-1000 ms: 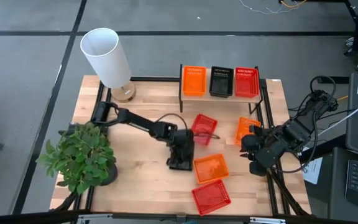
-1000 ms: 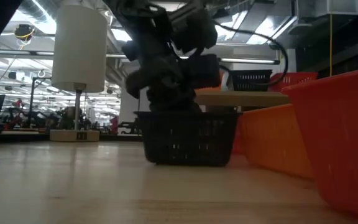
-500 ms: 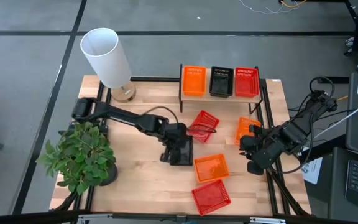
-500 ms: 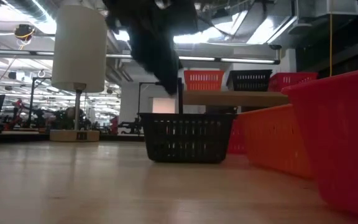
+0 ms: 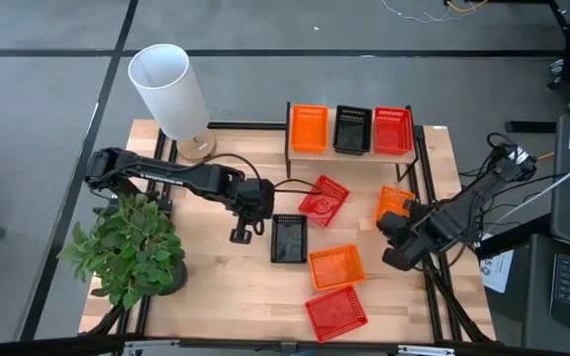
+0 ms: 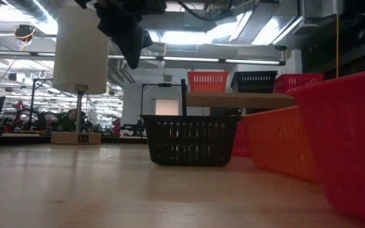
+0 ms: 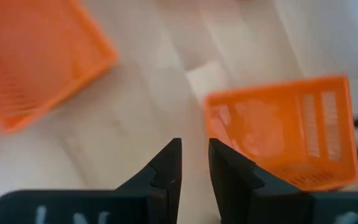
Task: Stack baskets on shelf by color
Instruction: Stack the top red bin on the red bin on the shelf
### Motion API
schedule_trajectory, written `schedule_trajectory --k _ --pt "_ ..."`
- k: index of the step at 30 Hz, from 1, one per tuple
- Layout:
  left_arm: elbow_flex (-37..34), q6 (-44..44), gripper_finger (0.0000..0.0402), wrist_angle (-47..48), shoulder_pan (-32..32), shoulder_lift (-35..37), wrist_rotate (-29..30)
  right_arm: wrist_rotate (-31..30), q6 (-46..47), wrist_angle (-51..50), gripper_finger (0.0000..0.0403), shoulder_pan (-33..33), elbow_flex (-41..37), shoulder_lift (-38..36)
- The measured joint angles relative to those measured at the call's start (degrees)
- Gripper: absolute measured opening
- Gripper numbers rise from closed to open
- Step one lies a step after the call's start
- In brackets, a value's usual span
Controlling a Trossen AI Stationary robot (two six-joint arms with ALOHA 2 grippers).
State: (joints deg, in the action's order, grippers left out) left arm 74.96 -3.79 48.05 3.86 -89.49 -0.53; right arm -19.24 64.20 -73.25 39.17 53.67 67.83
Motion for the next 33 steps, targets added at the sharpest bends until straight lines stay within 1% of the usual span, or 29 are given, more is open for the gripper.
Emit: schedule_trajectory --k 3,7,11,12,16,19,22,24,27,30,33 --pt "0.0 -1.1 0.0 -0.1 0.0 -0.2 0.0 0.8 1.4 1.1 0.008 -0.8 -3.6 0.0" --pt "0.0 -1.9 0.0 0.2 0.0 -0.5 0.1 0.8 -1.9 7.4 0.008 -1.9 -6.2 0.1" --pt "0.0 -2.2 0.0 1.1 0.0 -0.5 0.1 0.6 -8.6 15.0 0.008 -3.7 -5.8 0.1" --pt "0.0 -2.4 0.0 1.5 0.0 -0.5 0.2 -0.3 -10.4 17.1 0.008 -4.2 -5.6 0.0" --pt "0.0 -2.6 0.0 1.7 0.0 -0.5 0.4 -7.5 -17.4 27.3 0.008 -7.0 -5.0 0.0" --pt "-0.1 -2.5 0.0 1.6 0.0 -0.5 2.3 -8.0 -25.1 35.4 0.008 -9.8 -5.0 0.0" --pt "-1.2 -2.3 0.0 1.2 0.0 -0.5 3.0 -7.7 -31.4 40.6 0.008 -12.5 -5.0 0.0" --pt "-2.1 -1.6 0.0 1.3 0.0 -0.5 3.0 -7.6 -33.6 42.2 0.008 -14.2 -5.0 0.0" --pt "-3.8 -0.9 0.0 1.1 0.0 -0.5 3.0 -5.8 -35.7 43.0 0.008 -16.9 -5.0 0.0" --pt "-6.2 -0.8 0.0 -0.9 0.0 -0.5 3.0 -4.3 -36.3 43.2 0.008 -19.6 -5.0 0.0" --pt "-7.1 -0.8 0.0 -1.4 0.0 -0.5 3.0 -3.0 -37.3 43.7 0.008 -22.2 -5.0 0.1"
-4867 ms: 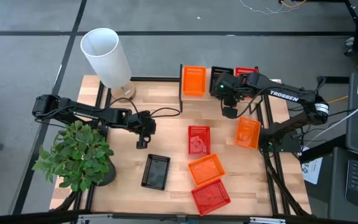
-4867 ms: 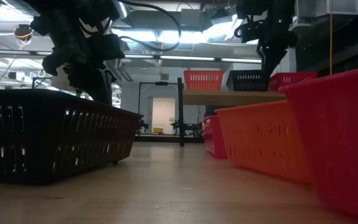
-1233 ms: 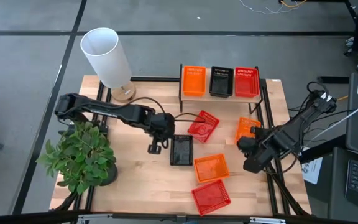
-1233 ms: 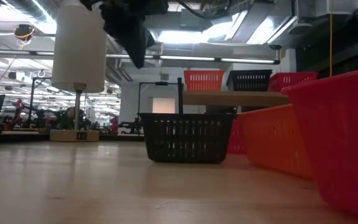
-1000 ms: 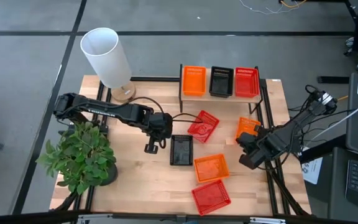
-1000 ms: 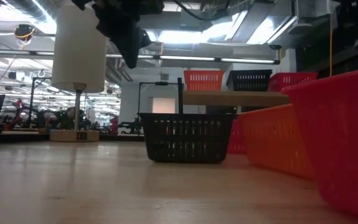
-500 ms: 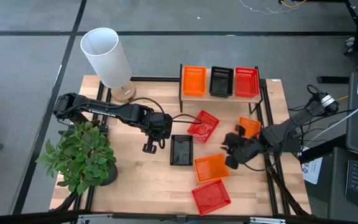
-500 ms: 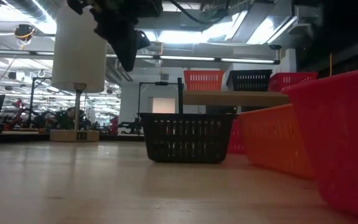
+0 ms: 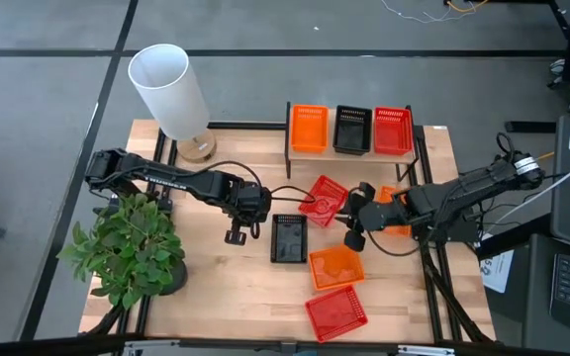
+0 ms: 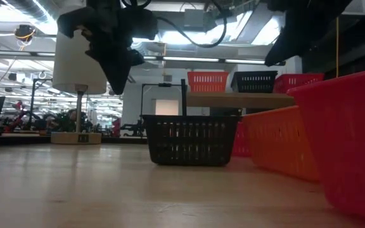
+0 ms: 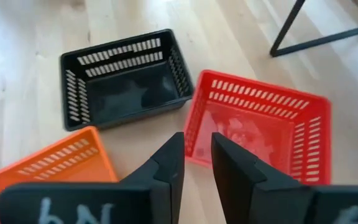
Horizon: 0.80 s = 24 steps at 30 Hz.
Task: Stack baskets on shelf by color
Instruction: Stack the top red bin on the red bin on the shelf
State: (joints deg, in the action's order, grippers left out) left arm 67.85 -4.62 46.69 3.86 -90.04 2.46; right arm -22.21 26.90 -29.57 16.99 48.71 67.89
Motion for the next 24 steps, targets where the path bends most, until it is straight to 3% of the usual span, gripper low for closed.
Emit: schedule_trajectory --k 10,19,24 --pt "0.0 -0.3 0.0 -2.5 0.4 0.0 0.0 8.7 -11.9 8.1 0.008 -7.0 0.0 6.9" --pt "-0.1 -0.5 0.0 -2.7 0.4 0.0 0.0 7.3 -12.0 7.5 0.008 -12.5 0.0 7.6" --pt "-0.1 -1.1 0.0 -4.1 0.4 0.0 0.0 6.3 -12.2 9.4 0.008 -15.5 0.1 11.5"
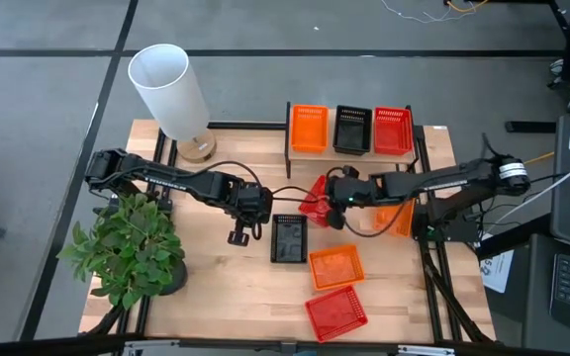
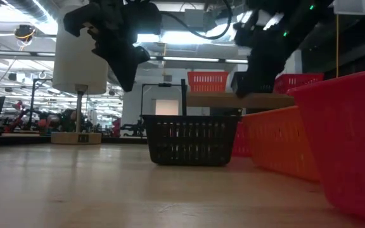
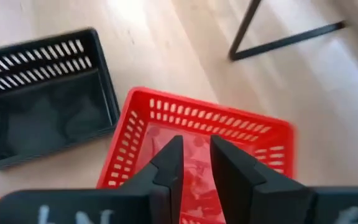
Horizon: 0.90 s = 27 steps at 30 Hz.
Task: Stack baskets on shelf by color
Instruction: Stack the top red bin on the red bin on the shelf
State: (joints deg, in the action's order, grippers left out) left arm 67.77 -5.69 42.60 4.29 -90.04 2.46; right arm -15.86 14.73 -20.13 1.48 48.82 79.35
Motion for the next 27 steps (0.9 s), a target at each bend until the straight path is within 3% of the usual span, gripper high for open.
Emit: schedule_trajectory --k 11,27 --pt "0.0 0.0 0.0 -0.3 0.0 0.0 0.0 4.0 -0.1 0.6 0.008 -0.4 -0.1 11.3" --pt "0.0 -0.9 0.0 -0.8 0.0 0.0 0.0 5.4 1.3 -17.3 0.008 -0.4 0.1 6.1"
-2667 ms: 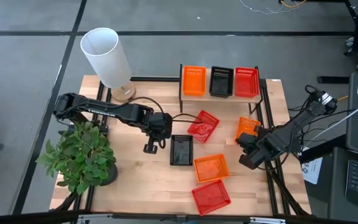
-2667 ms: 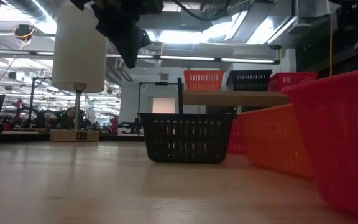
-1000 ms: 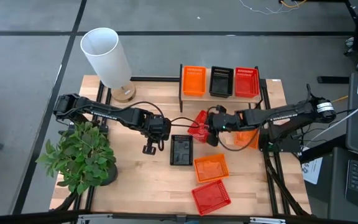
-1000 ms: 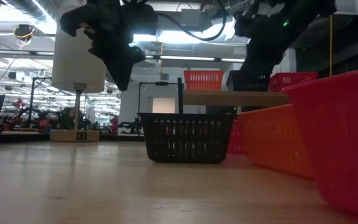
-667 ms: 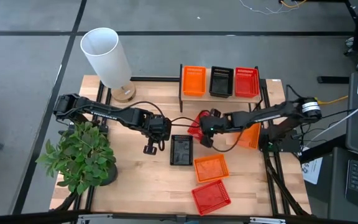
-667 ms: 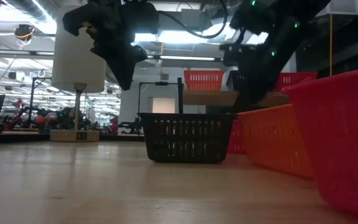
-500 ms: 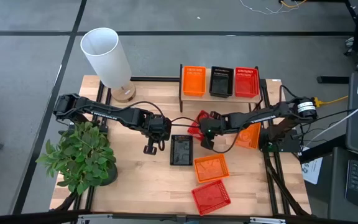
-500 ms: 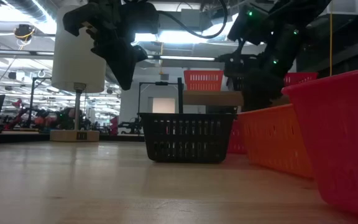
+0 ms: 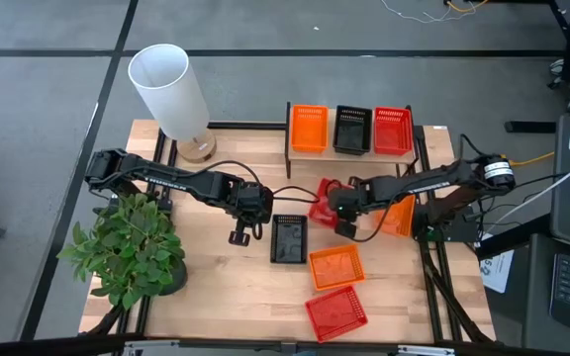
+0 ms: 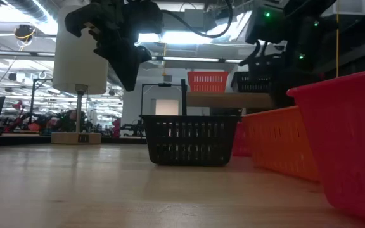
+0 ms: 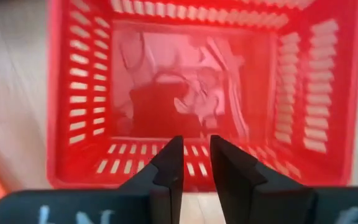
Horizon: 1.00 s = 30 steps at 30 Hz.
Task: Stack baskets on shelf by color
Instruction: Stack the top red bin on the red bin on the shelf
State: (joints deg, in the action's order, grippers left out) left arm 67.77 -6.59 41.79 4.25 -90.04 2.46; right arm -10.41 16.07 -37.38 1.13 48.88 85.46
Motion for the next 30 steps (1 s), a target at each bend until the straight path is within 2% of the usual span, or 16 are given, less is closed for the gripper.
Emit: schedule_trajectory --k 6,10,17,24,30 --pt "0.0 0.0 0.0 -0.1 0.0 0.0 0.0 -0.1 2.7 -13.9 0.008 0.0 3.2 -1.3" --pt "0.0 0.0 0.0 -0.1 0.0 0.0 0.0 -0.4 3.2 -16.4 0.008 0.7 6.0 -1.8" --pt "0.0 0.0 0.0 -0.3 0.0 0.0 0.0 2.7 -1.7 -12.8 0.008 5.0 8.8 -1.9" --pt "0.0 0.0 0.0 -0.3 0.0 0.0 0.0 2.1 -4.6 -5.0 0.008 10.8 6.1 -1.9" --pt "0.0 0.0 0.0 -0.3 0.0 0.0 0.0 2.1 -3.6 -2.3 0.008 12.6 3.3 -1.9"
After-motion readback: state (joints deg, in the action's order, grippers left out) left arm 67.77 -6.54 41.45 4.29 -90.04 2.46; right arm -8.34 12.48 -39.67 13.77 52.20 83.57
